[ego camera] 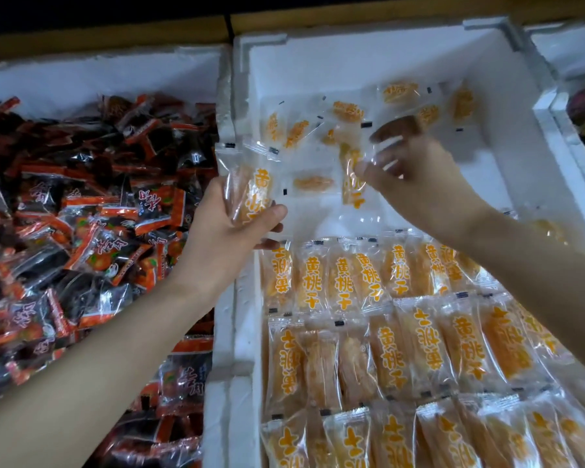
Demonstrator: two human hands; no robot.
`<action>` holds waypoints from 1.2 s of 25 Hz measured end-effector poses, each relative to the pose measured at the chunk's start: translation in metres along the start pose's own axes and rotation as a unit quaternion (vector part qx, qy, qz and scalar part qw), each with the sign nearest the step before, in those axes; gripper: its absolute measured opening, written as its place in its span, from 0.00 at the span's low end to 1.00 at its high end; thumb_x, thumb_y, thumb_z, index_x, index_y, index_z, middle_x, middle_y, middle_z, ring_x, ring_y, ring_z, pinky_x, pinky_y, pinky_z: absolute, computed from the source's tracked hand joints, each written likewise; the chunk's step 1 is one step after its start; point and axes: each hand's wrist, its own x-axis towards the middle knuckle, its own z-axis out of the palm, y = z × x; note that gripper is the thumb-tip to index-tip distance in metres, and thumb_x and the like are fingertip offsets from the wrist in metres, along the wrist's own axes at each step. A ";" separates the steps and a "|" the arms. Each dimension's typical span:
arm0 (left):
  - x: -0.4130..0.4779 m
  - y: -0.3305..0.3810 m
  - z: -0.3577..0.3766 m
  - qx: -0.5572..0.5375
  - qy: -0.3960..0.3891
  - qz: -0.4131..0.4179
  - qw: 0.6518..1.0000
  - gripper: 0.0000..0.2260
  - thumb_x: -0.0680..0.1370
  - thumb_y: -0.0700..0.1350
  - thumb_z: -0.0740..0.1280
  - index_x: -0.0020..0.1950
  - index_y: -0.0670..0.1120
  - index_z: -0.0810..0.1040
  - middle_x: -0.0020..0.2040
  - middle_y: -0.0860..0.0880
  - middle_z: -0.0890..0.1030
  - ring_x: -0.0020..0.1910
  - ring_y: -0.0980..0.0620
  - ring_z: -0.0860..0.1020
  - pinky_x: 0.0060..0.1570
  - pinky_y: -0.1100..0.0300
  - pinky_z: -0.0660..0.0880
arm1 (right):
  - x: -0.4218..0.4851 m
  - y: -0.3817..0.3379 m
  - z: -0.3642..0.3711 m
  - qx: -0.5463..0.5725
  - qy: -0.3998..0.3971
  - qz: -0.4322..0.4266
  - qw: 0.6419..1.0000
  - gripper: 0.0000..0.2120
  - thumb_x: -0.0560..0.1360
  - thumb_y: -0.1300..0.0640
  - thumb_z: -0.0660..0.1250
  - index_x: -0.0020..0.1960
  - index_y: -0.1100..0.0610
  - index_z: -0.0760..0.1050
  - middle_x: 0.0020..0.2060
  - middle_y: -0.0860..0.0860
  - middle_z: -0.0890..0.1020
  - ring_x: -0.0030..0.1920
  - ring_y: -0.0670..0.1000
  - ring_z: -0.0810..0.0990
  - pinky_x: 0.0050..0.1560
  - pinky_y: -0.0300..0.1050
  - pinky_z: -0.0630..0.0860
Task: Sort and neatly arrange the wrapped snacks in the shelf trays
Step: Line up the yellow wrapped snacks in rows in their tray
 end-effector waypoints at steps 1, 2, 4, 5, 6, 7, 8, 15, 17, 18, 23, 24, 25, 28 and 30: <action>-0.006 0.000 -0.004 0.001 0.003 -0.004 1.000 0.17 0.75 0.38 0.69 0.60 0.46 0.69 0.48 0.48 0.80 0.41 0.53 0.83 0.38 0.60 0.81 | -0.016 -0.009 0.000 0.060 -0.042 0.021 0.997 0.07 0.73 0.53 0.69 0.44 0.50 0.71 0.35 0.43 0.75 0.32 0.42 0.76 0.41 0.38 0.72; -0.013 -0.001 -0.008 0.000 0.003 -0.009 1.000 0.16 0.75 0.38 0.69 0.60 0.46 0.70 0.48 0.48 0.80 0.41 0.53 0.83 0.38 0.61 0.81 | -0.034 -0.015 0.003 0.090 -0.090 0.045 0.991 0.08 0.73 0.54 0.69 0.42 0.48 0.69 0.34 0.45 0.76 0.33 0.47 0.76 0.41 0.44 0.75; -0.025 -0.003 -0.012 -0.005 0.003 -0.013 1.000 0.15 0.75 0.37 0.69 0.57 0.50 0.70 0.48 0.50 0.80 0.42 0.56 0.83 0.38 0.62 0.81 | -0.070 -0.022 0.013 0.074 -0.185 0.087 0.976 0.07 0.73 0.53 0.68 0.43 0.48 0.69 0.37 0.48 0.78 0.36 0.52 0.79 0.42 0.50 0.78; -0.031 -0.004 -0.014 -0.008 0.003 -0.012 1.000 0.15 0.75 0.37 0.69 0.56 0.51 0.70 0.47 0.51 0.80 0.41 0.57 0.83 0.39 0.62 0.81 | -0.086 -0.024 0.020 0.048 -0.224 0.098 0.969 0.06 0.74 0.53 0.67 0.44 0.49 0.69 0.40 0.50 0.80 0.38 0.52 0.81 0.43 0.52 0.79; -0.035 -0.006 -0.014 -0.008 0.004 -0.009 1.000 0.15 0.75 0.36 0.69 0.55 0.51 0.70 0.47 0.52 0.81 0.41 0.57 0.82 0.39 0.62 0.80 | -0.099 -0.025 0.029 0.026 -0.250 0.104 0.962 0.06 0.74 0.53 0.66 0.45 0.51 0.69 0.42 0.51 0.81 0.39 0.52 0.81 0.44 0.53 0.78; -0.039 -0.008 -0.015 -0.005 0.004 -0.006 1.000 0.15 0.74 0.36 0.69 0.55 0.50 0.71 0.47 0.51 0.81 0.41 0.57 0.82 0.39 0.62 0.81 | -0.108 -0.026 0.038 0.018 -0.265 0.107 0.958 0.06 0.75 0.54 0.66 0.45 0.52 0.69 0.43 0.52 0.81 0.39 0.51 0.81 0.44 0.54 0.78; -0.043 -0.009 -0.015 -0.002 0.003 -0.004 1.000 0.15 0.74 0.36 0.69 0.56 0.50 0.71 0.47 0.50 0.81 0.41 0.55 0.82 0.40 0.61 0.81 | -0.115 -0.026 0.045 0.023 -0.271 0.109 0.956 0.07 0.75 0.56 0.66 0.44 0.52 0.67 0.42 0.52 0.81 0.39 0.49 0.81 0.44 0.53 0.78; -0.069 -0.015 -0.014 0.007 -0.019 -0.020 1.000 0.21 0.70 0.42 0.72 0.61 0.46 0.72 0.52 0.48 0.82 0.48 0.54 0.82 0.44 0.60 0.80 | -0.125 -0.024 0.056 -0.107 -0.209 0.022 0.972 0.21 0.75 0.53 0.67 0.65 0.49 0.62 0.51 0.42 0.73 0.39 0.40 0.72 0.43 0.39 0.68; -0.079 -0.017 -0.012 -0.003 -0.057 -0.044 0.997 0.24 0.66 0.47 0.72 0.60 0.47 0.71 0.52 0.48 0.81 0.43 0.54 0.83 0.37 0.62 0.79 | -0.125 -0.031 0.048 0.007 -0.149 0.047 0.988 0.16 0.77 0.54 0.64 0.63 0.50 0.66 0.50 0.46 0.75 0.37 0.40 0.75 0.40 0.35 0.69; -0.085 -0.016 -0.010 -0.010 -0.086 -0.059 0.994 0.24 0.65 0.47 0.71 0.60 0.47 0.71 0.52 0.47 0.81 0.40 0.53 0.83 0.35 0.61 0.79 | -0.125 -0.038 0.042 0.105 -0.130 0.090 0.982 0.11 0.77 0.55 0.62 0.60 0.51 0.69 0.48 0.49 0.78 0.36 0.41 0.77 0.39 0.34 0.73; -0.113 -0.016 0.008 -0.015 -0.201 -0.090 0.975 0.22 0.67 0.48 0.72 0.59 0.49 0.70 0.49 0.49 0.80 0.39 0.56 0.82 0.37 0.57 0.81 | -0.139 -0.052 0.011 0.209 -0.197 0.148 0.946 0.02 0.74 0.58 0.67 0.42 0.56 0.77 0.36 0.52 0.82 0.35 0.41 0.79 0.37 0.29 0.73; -0.114 -0.018 0.012 -0.015 -0.199 -0.105 0.974 0.22 0.68 0.52 0.73 0.58 0.51 0.70 0.49 0.49 0.80 0.40 0.56 0.82 0.38 0.56 0.80 | -0.141 -0.051 0.007 0.216 -0.198 0.159 0.943 0.03 0.74 0.58 0.67 0.42 0.57 0.77 0.37 0.53 0.83 0.36 0.44 0.80 0.38 0.31 0.75; -0.115 -0.019 0.014 -0.027 -0.188 -0.129 0.973 0.21 0.69 0.57 0.71 0.58 0.53 0.71 0.47 0.50 0.80 0.39 0.55 0.82 0.37 0.55 0.80 | -0.142 -0.048 0.003 0.232 -0.184 0.180 0.938 0.04 0.74 0.58 0.66 0.44 0.59 0.77 0.40 0.55 0.83 0.39 0.47 0.82 0.39 0.33 0.77; -0.109 -0.024 0.018 -0.085 -0.130 -0.182 0.971 0.17 0.75 0.59 0.62 0.56 0.48 0.73 0.37 0.49 0.81 0.32 0.48 0.81 0.36 0.52 0.78 | -0.140 -0.037 -0.008 0.288 -0.126 0.245 0.917 0.09 0.76 0.59 0.64 0.49 0.66 0.74 0.45 0.61 0.82 0.42 0.47 0.83 0.38 0.34 0.79; -0.114 -0.021 0.019 -0.085 -0.115 -0.180 0.973 0.15 0.81 0.54 0.58 0.57 0.44 0.73 0.39 0.47 0.81 0.31 0.48 0.80 0.37 0.54 0.78 | -0.140 -0.029 -0.013 0.306 -0.107 0.255 0.911 0.09 0.76 0.60 0.63 0.50 0.68 0.73 0.47 0.64 0.81 0.42 0.47 0.83 0.37 0.34 0.79</action>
